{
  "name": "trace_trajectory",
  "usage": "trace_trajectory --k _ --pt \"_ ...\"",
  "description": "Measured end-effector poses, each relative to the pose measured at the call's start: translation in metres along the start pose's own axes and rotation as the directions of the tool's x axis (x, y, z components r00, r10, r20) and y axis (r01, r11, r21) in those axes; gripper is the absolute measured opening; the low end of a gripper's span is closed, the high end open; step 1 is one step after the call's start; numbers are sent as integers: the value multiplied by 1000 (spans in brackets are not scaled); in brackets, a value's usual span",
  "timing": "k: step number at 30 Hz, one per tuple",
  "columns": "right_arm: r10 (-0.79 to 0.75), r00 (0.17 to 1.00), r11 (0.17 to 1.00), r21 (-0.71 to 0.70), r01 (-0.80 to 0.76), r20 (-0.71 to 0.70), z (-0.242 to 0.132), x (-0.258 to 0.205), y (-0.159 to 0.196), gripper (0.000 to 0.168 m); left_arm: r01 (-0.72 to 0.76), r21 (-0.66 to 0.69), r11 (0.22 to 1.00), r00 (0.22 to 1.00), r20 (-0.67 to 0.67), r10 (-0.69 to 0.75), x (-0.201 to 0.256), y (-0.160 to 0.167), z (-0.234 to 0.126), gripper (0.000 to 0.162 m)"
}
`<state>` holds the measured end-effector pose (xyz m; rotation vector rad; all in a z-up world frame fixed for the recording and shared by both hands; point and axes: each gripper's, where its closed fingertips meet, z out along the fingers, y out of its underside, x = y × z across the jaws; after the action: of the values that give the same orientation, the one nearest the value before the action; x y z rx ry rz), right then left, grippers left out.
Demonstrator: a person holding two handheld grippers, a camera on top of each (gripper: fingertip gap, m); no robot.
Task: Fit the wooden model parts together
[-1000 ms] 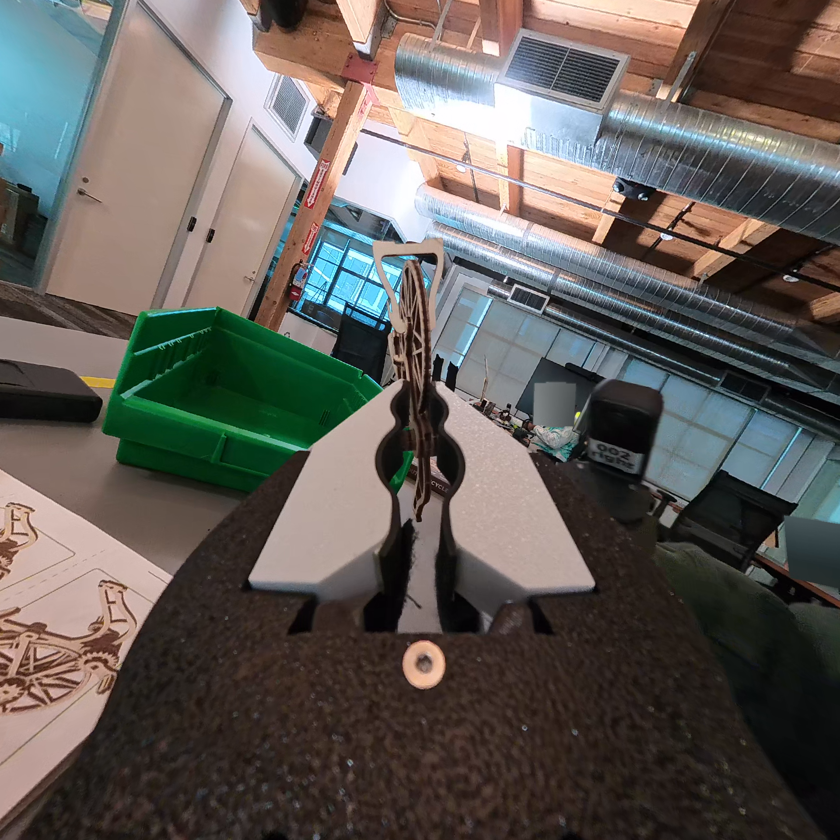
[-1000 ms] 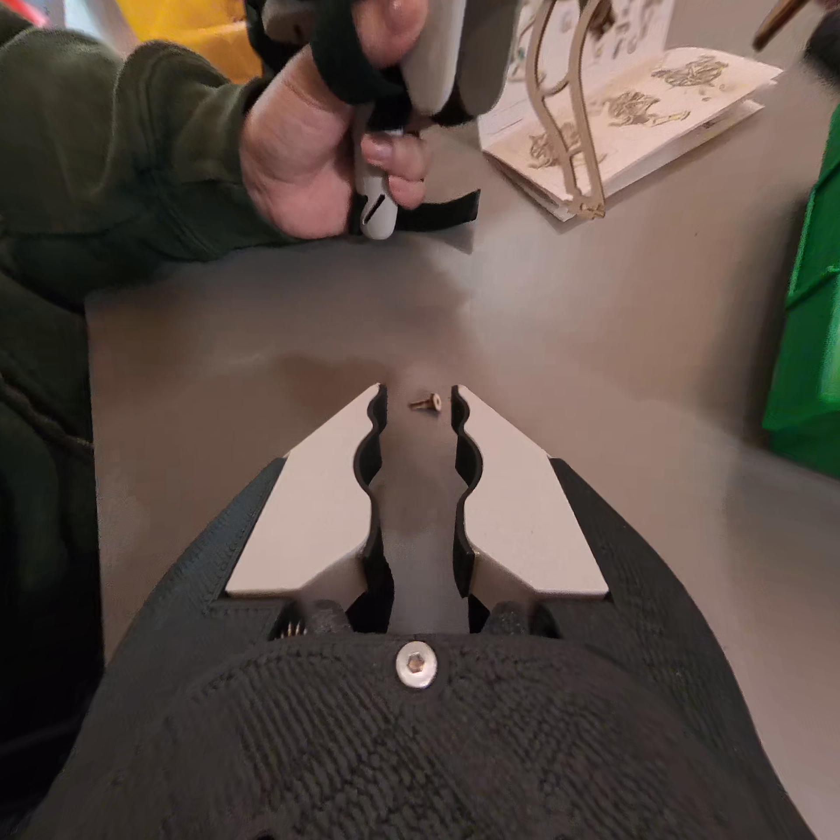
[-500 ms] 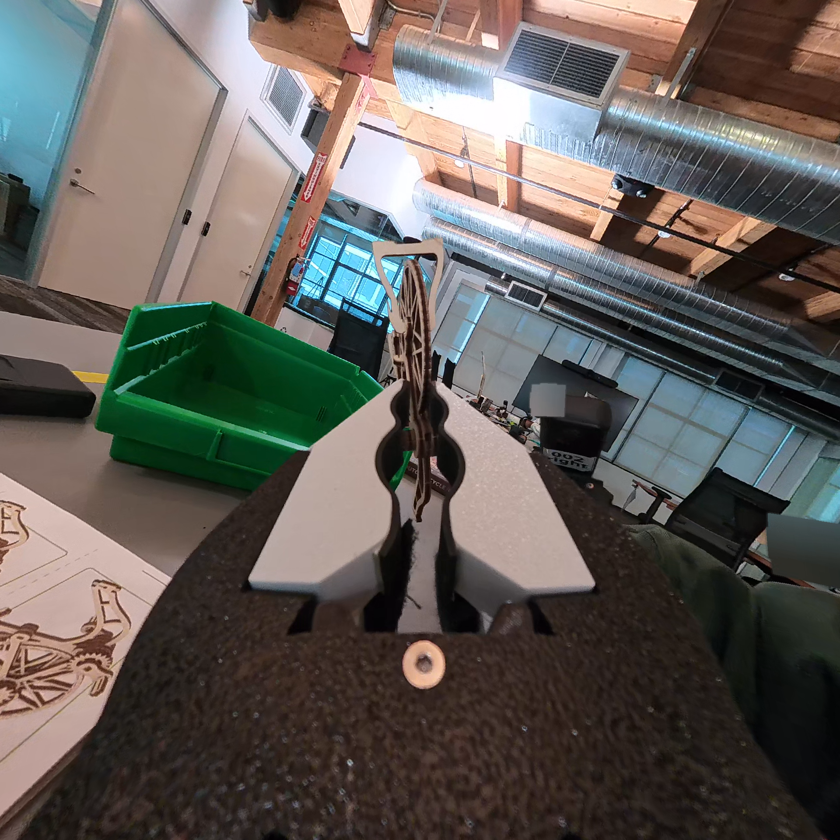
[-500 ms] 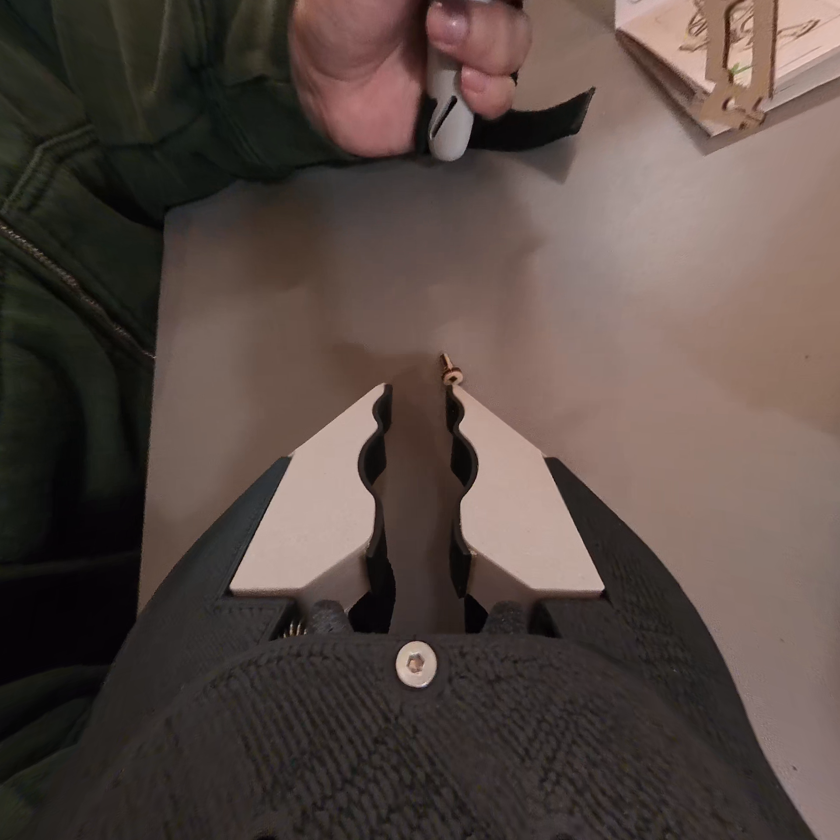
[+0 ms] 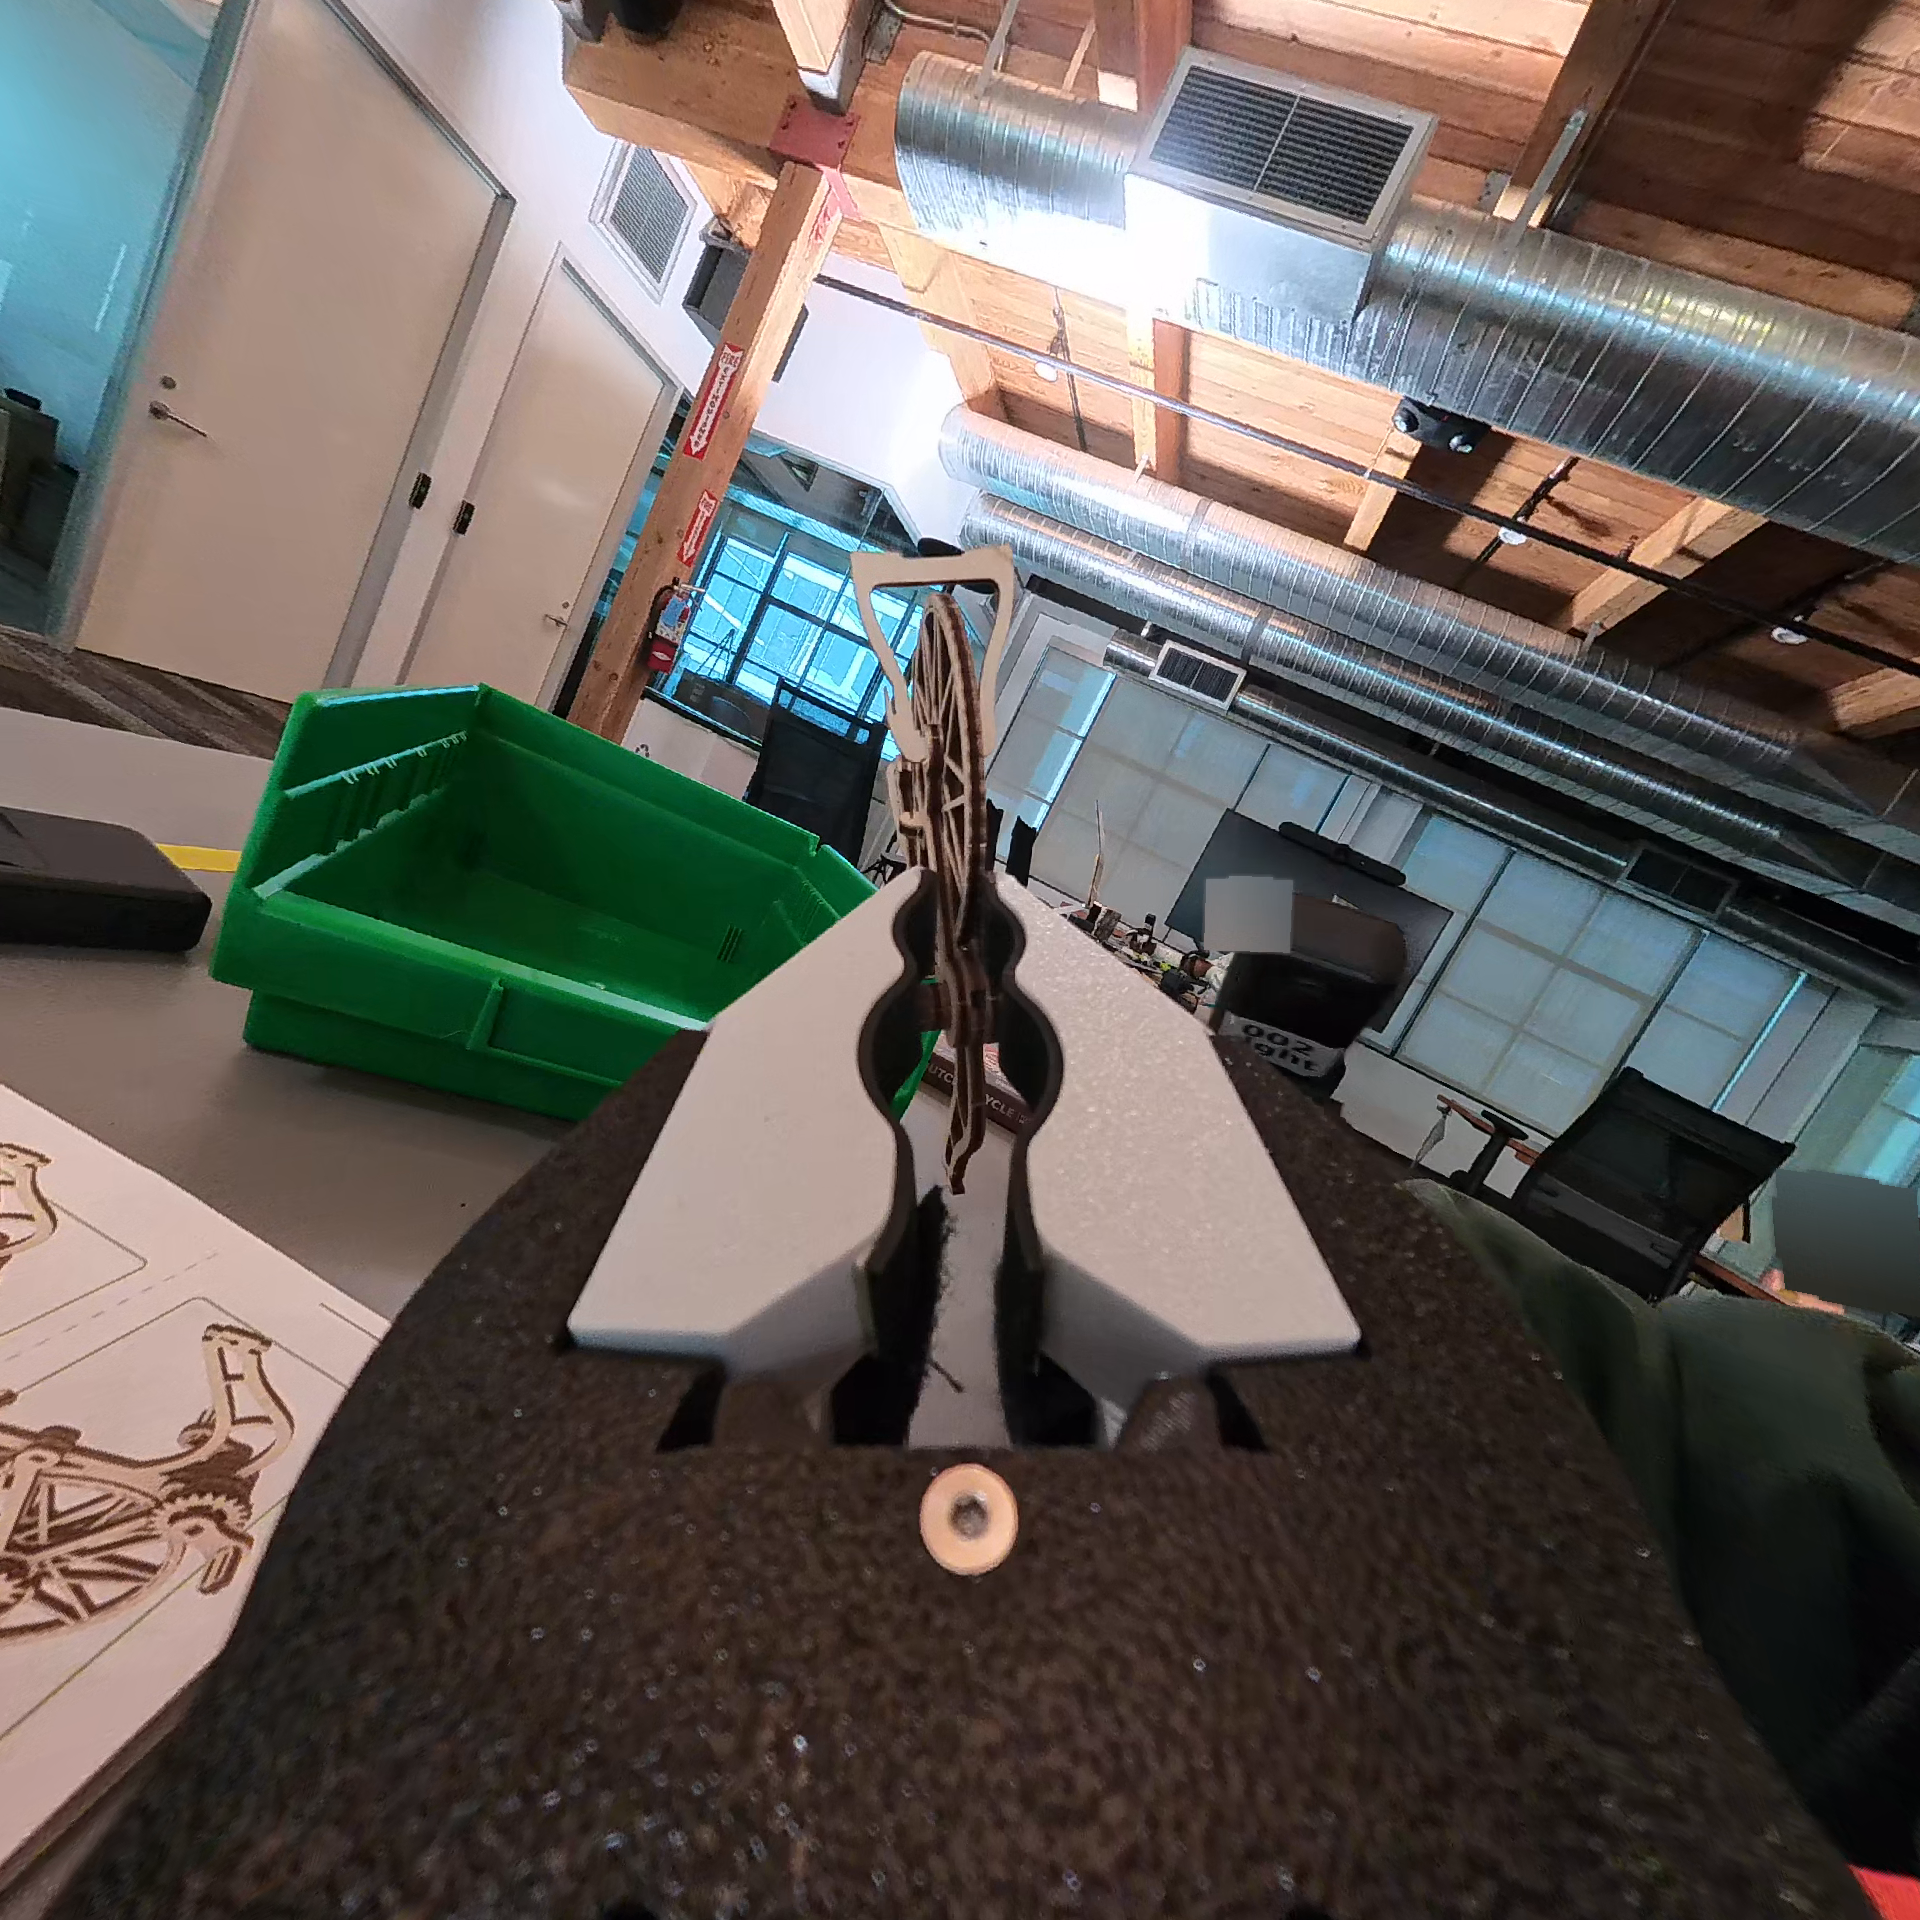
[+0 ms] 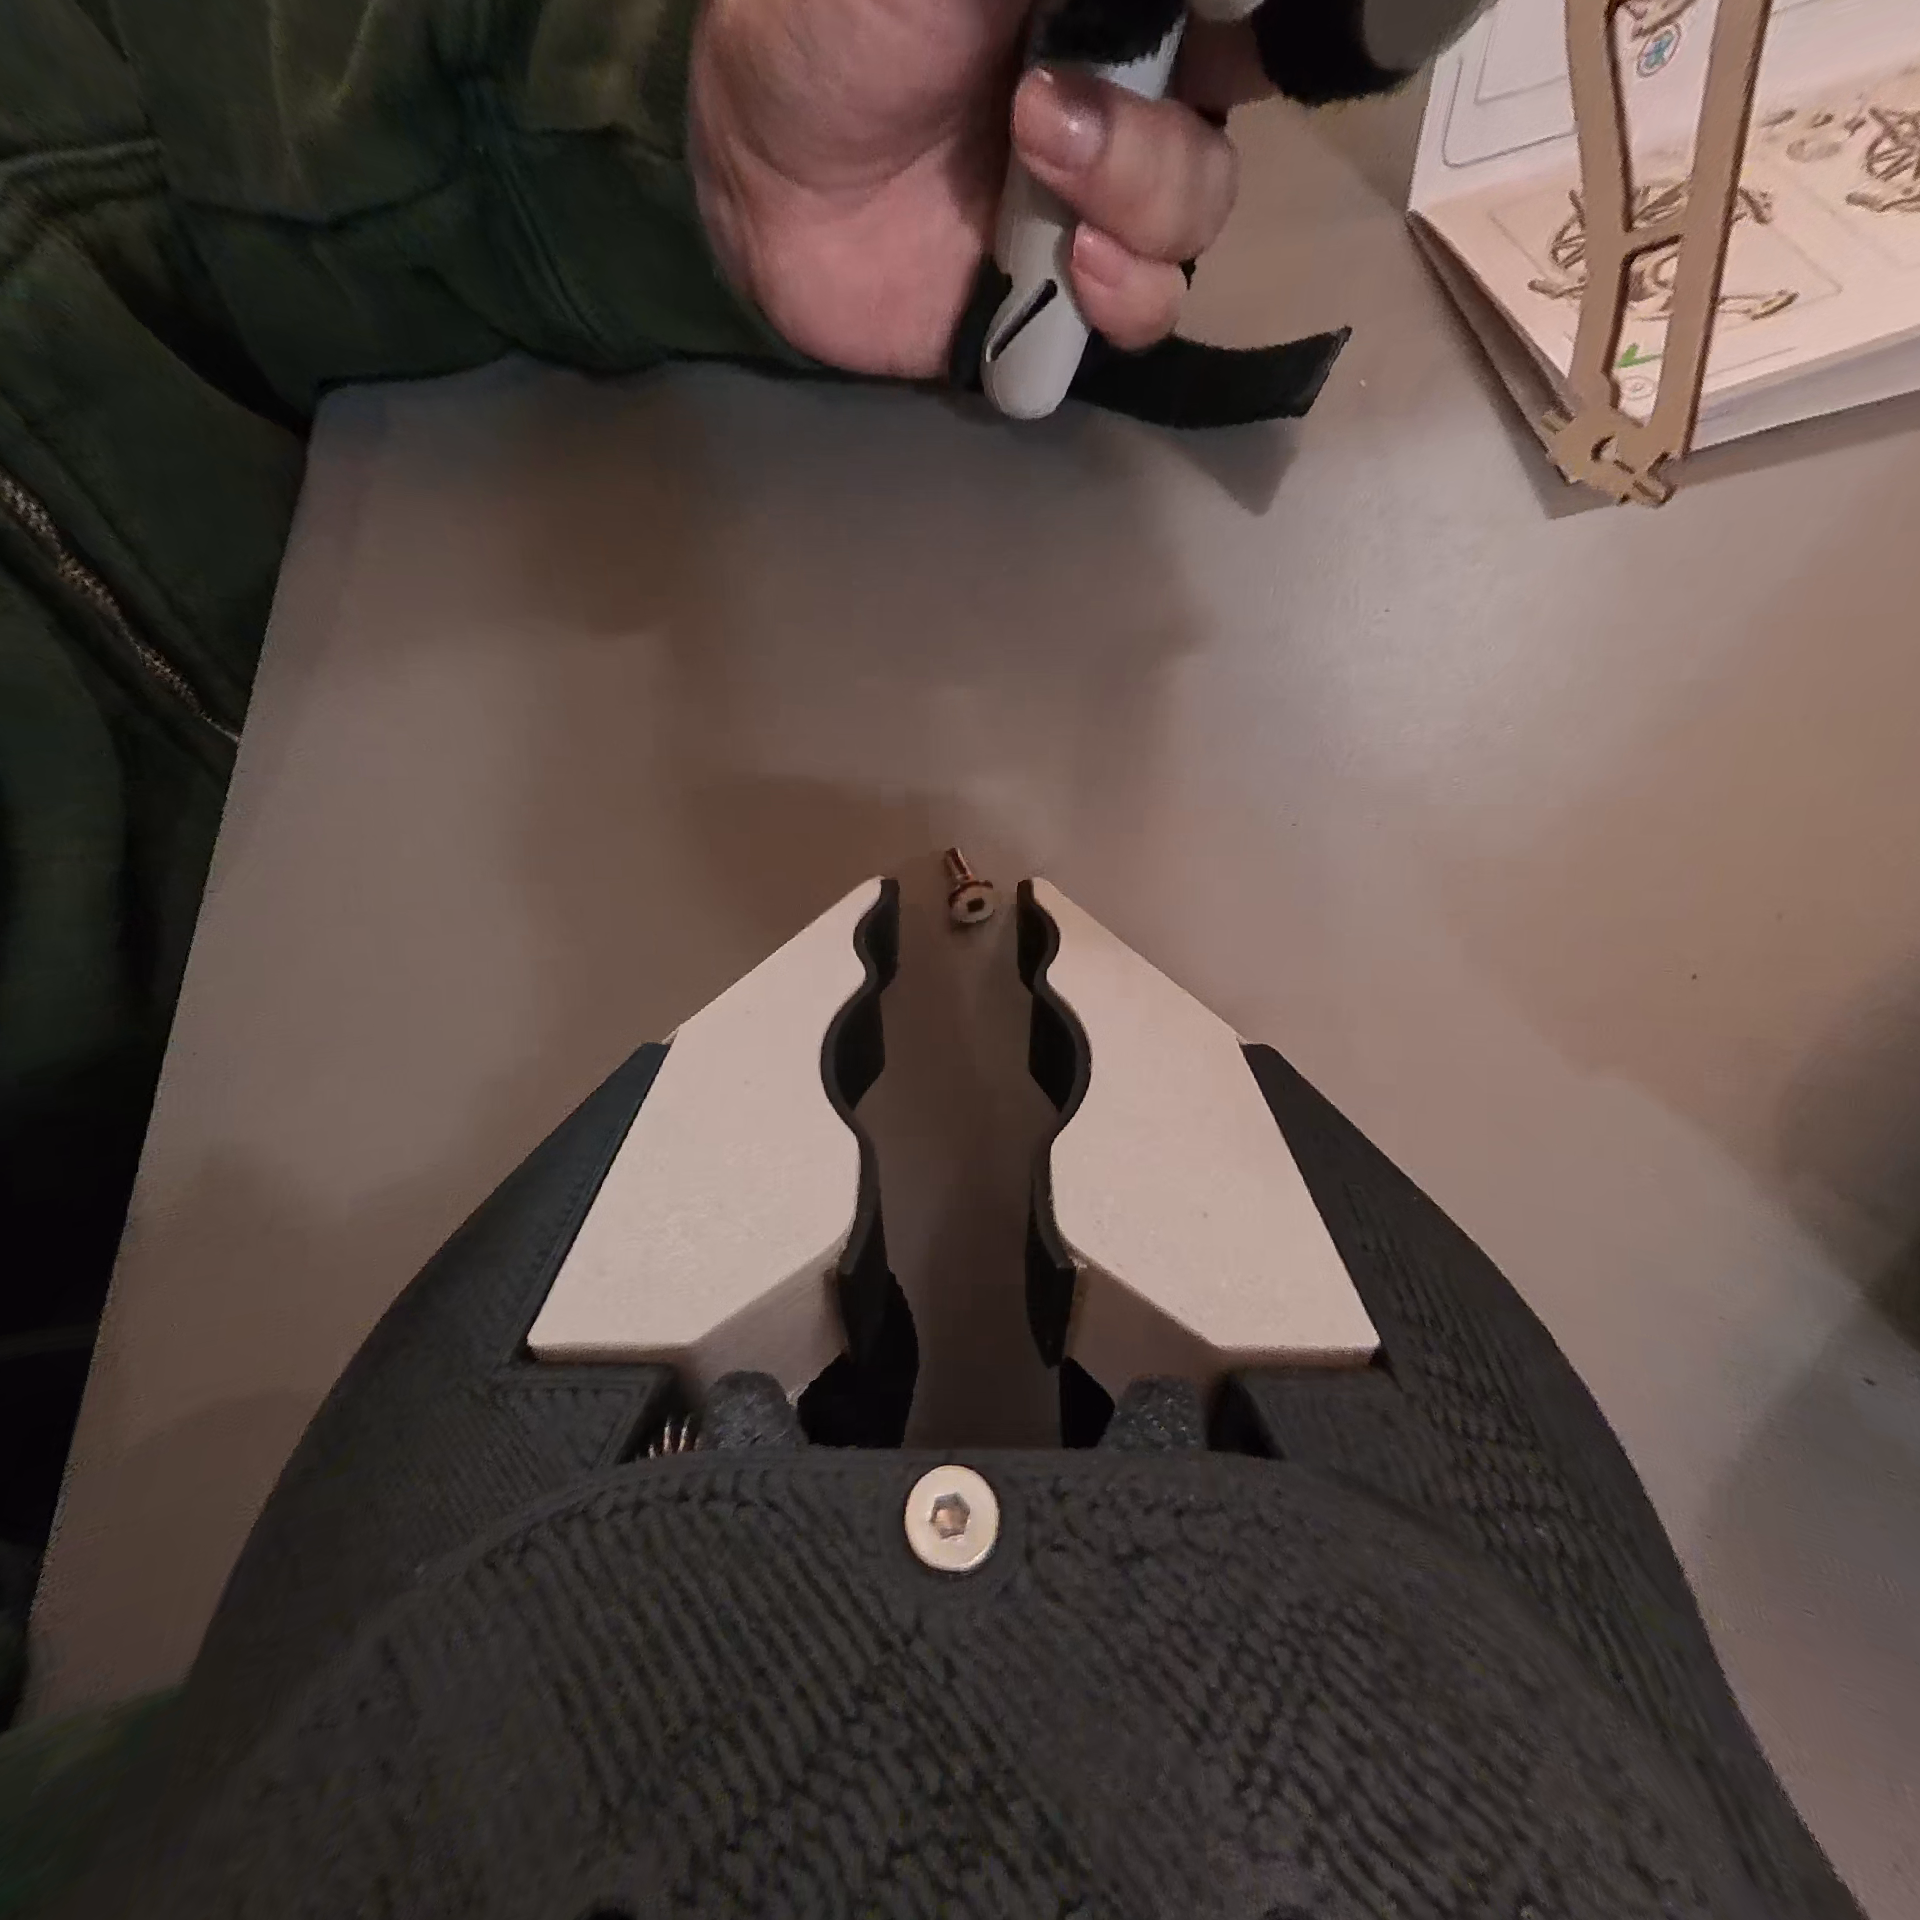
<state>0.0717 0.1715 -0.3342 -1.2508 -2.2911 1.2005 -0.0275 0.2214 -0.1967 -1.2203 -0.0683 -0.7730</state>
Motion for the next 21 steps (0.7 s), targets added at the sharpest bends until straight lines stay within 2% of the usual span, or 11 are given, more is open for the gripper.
trace_trajectory --k 16,19,21 --pt "-8 1000 1000 -8 8 -1 0 1 2 8 8 -1 1000 1000 12 -8 -2 1 0 5" --pt "54 996 998 42 -52 -67 -5 11 -8 7 24 10 1000 1000 20 -24 -5 -1 0 5" --pt "107 978 985 152 -80 -179 -19 22 -35 7 24 24 999 999 29 -25 -6 -3 -2 5"
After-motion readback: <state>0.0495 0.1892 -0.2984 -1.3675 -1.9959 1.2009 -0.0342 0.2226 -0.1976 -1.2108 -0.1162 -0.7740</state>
